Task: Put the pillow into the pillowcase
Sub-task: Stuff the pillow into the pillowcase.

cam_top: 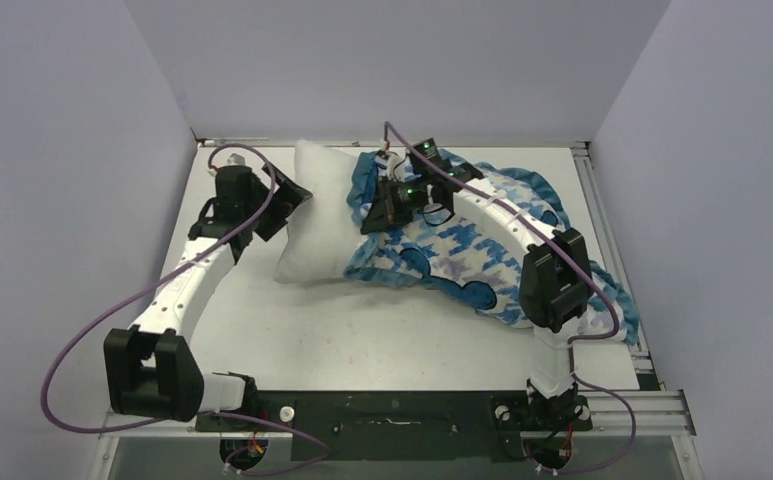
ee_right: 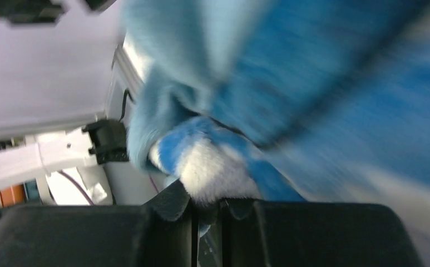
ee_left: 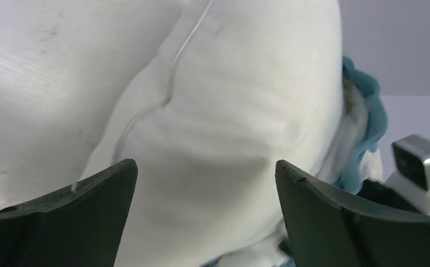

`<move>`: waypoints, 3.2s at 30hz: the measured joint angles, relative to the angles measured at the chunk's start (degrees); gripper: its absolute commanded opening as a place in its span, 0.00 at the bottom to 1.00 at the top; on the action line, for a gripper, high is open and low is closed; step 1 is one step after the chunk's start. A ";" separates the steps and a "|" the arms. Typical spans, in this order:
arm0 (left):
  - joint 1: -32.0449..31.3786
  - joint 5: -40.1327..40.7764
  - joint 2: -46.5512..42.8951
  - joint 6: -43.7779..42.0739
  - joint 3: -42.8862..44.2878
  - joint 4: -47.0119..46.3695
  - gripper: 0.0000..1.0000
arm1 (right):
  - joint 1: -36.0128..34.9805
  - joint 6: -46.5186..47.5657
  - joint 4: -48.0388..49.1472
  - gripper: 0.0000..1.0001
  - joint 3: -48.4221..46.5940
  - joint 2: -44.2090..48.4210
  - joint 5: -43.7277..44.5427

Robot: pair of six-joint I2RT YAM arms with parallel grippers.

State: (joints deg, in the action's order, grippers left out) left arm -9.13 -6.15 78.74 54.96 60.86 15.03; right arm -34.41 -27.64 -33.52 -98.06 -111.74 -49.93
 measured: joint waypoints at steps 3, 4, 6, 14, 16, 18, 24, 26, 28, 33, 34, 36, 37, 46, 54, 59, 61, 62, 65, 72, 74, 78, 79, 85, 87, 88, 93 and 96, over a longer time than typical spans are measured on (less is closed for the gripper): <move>3.74 0.11 -5.18 -5.66 -0.24 7.80 0.97 | 5.55 -0.31 -0.09 0.05 0.00 0.00 0.85; 5.27 0.09 -6.73 -7.76 -0.24 10.16 0.97 | 6.88 -0.22 -0.31 0.05 -0.20 0.00 1.18; 8.11 -0.66 -9.05 -11.54 -0.28 14.21 0.96 | 9.09 0.13 -1.33 0.05 -1.29 0.00 2.38; 7.87 -17.55 -1.09 -17.46 -9.49 13.14 0.99 | 8.76 2.78 -6.51 0.05 -5.90 -1.16 5.51; 4.63 -19.96 1.86 -16.09 -11.45 8.94 0.94 | 8.15 3.45 -8.79 0.05 -8.76 -3.08 5.77; 2.10 -21.40 3.45 -13.81 -11.76 3.02 0.91 | 7.50 4.13 -11.15 0.05 -12.50 -5.49 6.05; 1.66 -18.67 6.82 -13.90 -3.23 -3.15 1.00 | 6.91 4.96 -14.95 0.05 -17.99 -7.91 8.15; 2.34 -15.78 7.13 -16.48 0.85 0.22 0.96 | 7.06 5.20 -14.99 0.05 -18.10 -7.91 8.87; 3.74 -12.83 7.19 -19.10 4.42 4.37 0.96 | 7.13 5.44 -15.15 0.05 -18.01 -7.91 9.49; 8.57 -5.49 8.15 -25.22 11.54 14.08 0.96 | 7.17 5.97 -15.72 0.05 -17.55 -7.91 9.99; 9.05 -4.90 8.87 -26.21 12.83 14.86 0.96 | 7.17 6.03 -15.96 0.05 -17.55 -7.91 10.08; 9.27 -5.97 11.28 -28.11 15.72 14.97 0.96 | 7.15 6.12 -16.24 0.05 -17.57 -7.91 10.12; 9.22 -8.17 12.79 -28.63 17.03 14.32 0.96 | 7.15 6.19 -16.39 0.05 -17.64 -7.91 10.14; 5.57 -34.49 25.24 -19.06 14.21 -9.77 0.66 | 7.21 5.09 -19.87 0.05 -28.65 -14.51 7.74; -8.74 -30.91 16.96 -4.33 -1.62 -30.47 0.17 | 6.01 -5.05 -17.27 0.05 -31.41 -16.65 -3.21; -11.26 -17.73 8.26 -0.04 -7.37 -29.88 0.00 | 4.02 -21.46 1.75 0.05 -24.52 -15.56 -11.47; -11.23 -11.89 5.01 1.07 -9.38 -28.44 0.00 | 2.73 -34.42 20.20 0.05 -18.05 -15.08 -15.02; -11.23 -9.77 3.58 1.64 -10.34 -28.15 0.00 | 2.03 -41.97 30.40 0.05 -15.37 -15.21 -16.37; -11.39 -6.62 0.46 2.80 -11.78 -27.96 0.00 | 0.04 -63.43 57.40 0.05 -13.40 -18.53 -19.23; -12.81 -4.85 -3.78 3.15 -11.80 -26.32 0.00 | -0.66 -73.29 71.58 0.11 -16.87 -21.66 -24.57; -12.96 -4.13 -4.90 2.89 -12.15 -24.61 0.00 | -0.66 -65.05 62.71 0.13 -16.85 -19.67 -24.59; -13.57 -3.98 -7.15 2.27 -14.38 -23.76 0.00 | -0.55 -40.94 34.84 0.33 -17.99 -14.32 -19.69; -13.86 -4.20 -7.72 2.19 -15.02 -23.74 0.00 | -0.55 -34.53 27.39 0.42 -19.28 -13.57 -17.22; -16.26 -6.45 -8.74 1.07 -18.53 -22.77 0.00 | -2.54 -5.11 -5.09 0.89 -22.84 -9.75 2.08; -16.68 -6.78 -8.87 0.44 -20.02 -21.94 0.00 | -3.26 0.15 -9.79 0.99 -22.53 -8.17 8.39; -16.72 -7.02 -8.87 0.17 -20.39 -21.55 0.00 | -3.48 2.23 -11.61 0.98 -22.21 -7.19 11.28; -16.72 -7.37 -8.87 -1.29 -20.76 -21.49 0.00 | -4.68 10.01 -14.97 0.90 -20.50 -0.81 25.53; -16.72 -7.43 -8.87 -2.16 -20.87 -21.44 0.00 | -4.24 11.93 -13.70 0.90 -20.48 2.69 32.50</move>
State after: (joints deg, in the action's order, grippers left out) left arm -25.85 -13.58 69.87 52.80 39.99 -6.42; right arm -38.65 -15.70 -47.22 -118.54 -109.06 -17.43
